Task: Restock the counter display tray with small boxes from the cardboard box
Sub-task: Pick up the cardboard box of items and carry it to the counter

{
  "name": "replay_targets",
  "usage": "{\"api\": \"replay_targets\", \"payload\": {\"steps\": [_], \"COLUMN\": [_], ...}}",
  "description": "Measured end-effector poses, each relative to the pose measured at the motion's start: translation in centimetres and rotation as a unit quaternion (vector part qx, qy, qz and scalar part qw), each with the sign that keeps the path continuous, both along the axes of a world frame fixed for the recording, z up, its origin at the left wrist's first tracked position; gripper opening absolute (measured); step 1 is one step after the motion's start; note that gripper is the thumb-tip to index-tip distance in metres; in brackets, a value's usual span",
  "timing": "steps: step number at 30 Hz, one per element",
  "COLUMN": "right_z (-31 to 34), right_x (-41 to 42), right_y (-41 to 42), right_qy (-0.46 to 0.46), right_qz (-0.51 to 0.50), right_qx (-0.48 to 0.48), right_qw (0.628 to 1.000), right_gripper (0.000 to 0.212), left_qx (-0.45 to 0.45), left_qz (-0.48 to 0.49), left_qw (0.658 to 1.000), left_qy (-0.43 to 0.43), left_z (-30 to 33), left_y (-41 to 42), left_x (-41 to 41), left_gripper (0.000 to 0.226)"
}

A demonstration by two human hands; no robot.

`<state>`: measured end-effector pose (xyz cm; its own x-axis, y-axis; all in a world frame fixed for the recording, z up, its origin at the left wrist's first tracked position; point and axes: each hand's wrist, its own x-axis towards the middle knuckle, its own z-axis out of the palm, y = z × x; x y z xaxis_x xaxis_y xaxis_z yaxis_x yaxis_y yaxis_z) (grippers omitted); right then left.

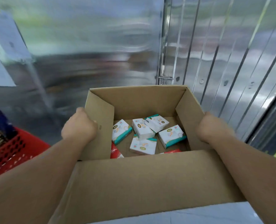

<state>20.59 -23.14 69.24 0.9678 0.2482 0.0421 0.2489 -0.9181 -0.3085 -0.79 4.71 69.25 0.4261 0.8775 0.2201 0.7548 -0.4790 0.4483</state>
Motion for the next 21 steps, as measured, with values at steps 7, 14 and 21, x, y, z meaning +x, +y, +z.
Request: {"api": "replay_targets", "payload": {"steps": [7, 14, 21], "right_z": [2.4, 3.2, 4.8], "right_x": [-0.7, -1.7, -4.2], "right_y": [1.0, 3.4, 6.4], "right_qy": [-0.024, -0.019, -0.031], "right_qz": [0.038, 0.109, 0.172], "right_qx": [0.002, 0.0, -0.026], "right_qw": [0.999, 0.994, 0.984], "right_gripper": [0.035, 0.035, 0.036], "left_qx": [0.02, 0.025, 0.032], "left_qz": [0.051, 0.111, 0.163], "left_qw": [0.998, 0.993, 0.985], "left_qy": [-0.005, 0.004, 0.039], "left_z": [2.9, 3.9, 5.8], "left_y": [-1.2, -1.9, -2.4], "left_x": [-3.9, -8.4, -14.5], "left_gripper": [0.024, 0.029, 0.024]}}
